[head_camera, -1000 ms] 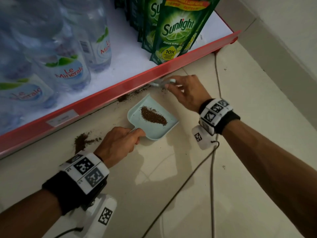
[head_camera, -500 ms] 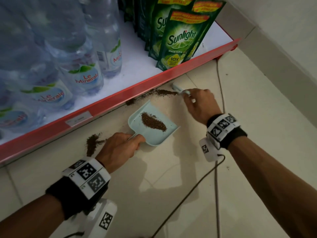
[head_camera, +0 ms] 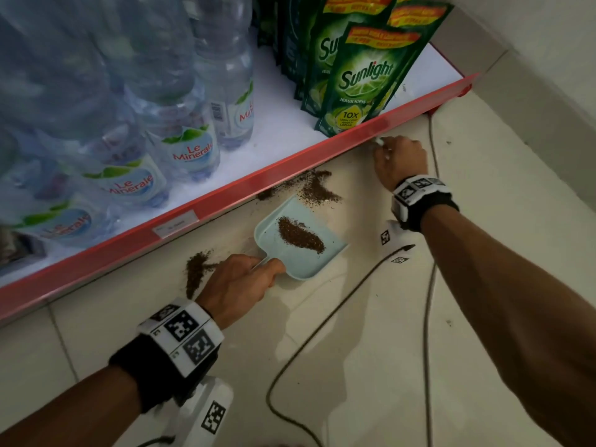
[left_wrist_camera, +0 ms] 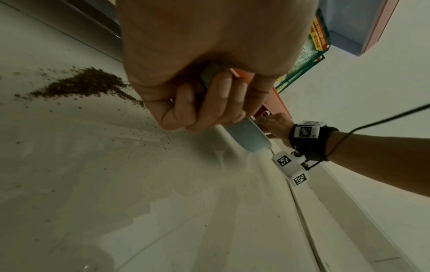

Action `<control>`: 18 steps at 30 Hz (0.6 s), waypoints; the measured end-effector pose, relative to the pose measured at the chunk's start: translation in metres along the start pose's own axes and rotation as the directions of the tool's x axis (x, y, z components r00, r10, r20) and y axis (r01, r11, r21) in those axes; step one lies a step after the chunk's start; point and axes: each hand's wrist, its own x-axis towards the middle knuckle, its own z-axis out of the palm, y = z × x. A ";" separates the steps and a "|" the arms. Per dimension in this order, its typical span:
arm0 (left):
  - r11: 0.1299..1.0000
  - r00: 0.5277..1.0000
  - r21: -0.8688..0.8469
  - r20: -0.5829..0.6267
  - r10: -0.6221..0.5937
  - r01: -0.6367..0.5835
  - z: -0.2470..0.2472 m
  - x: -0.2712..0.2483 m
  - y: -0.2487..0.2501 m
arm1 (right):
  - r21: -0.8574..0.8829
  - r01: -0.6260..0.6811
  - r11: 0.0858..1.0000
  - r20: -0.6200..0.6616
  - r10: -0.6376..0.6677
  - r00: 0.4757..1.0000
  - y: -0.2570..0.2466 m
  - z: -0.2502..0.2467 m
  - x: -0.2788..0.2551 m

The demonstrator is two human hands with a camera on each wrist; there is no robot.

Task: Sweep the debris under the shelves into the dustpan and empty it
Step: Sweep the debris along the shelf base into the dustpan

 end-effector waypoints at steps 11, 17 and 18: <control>0.999 0.999 0.012 -0.026 0.031 -0.031 -0.003 -0.006 -0.008 | 0.245 0.535 0.808 0.099 -0.570 0.815 -0.038 -0.013 -0.081; 0.999 0.999 0.015 -0.014 0.042 -0.042 -0.005 -0.012 -0.011 | 0.053 0.155 0.987 -0.085 -0.150 0.985 0.004 -0.027 -0.056; 0.999 0.999 0.017 -0.010 0.042 -0.042 -0.005 -0.013 -0.013 | 0.067 0.087 0.994 -0.056 -0.083 0.995 0.005 -0.025 -0.056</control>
